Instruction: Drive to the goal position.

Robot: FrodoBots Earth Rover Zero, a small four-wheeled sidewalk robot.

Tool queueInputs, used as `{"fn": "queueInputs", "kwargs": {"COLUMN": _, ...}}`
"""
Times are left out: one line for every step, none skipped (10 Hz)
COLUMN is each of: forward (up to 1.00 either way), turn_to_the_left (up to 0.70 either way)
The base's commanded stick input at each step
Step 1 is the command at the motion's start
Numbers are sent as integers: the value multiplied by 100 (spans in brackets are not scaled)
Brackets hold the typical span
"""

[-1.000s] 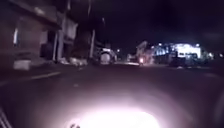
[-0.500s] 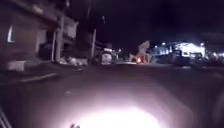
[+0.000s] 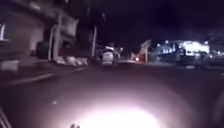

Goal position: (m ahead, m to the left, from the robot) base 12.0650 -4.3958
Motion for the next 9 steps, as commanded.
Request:
{"fn": "queueInputs", "kwargs": {"forward": 100, "turn_to_the_left": 0}}
{"fn": "queueInputs", "kwargs": {"forward": 100, "turn_to_the_left": 0}}
{"fn": "queueInputs", "kwargs": {"forward": 100, "turn_to_the_left": 0}}
{"fn": "queueInputs", "kwargs": {"forward": 100, "turn_to_the_left": 0}}
{"fn": "queueInputs", "kwargs": {"forward": 100, "turn_to_the_left": 0}}
{"fn": "queueInputs", "kwargs": {"forward": 100, "turn_to_the_left": -25}}
{"fn": "queueInputs", "kwargs": {"forward": 100, "turn_to_the_left": -27}}
{"fn": "queueInputs", "kwargs": {"forward": 100, "turn_to_the_left": -27}}
{"fn": "queueInputs", "kwargs": {"forward": 100, "turn_to_the_left": -27}}
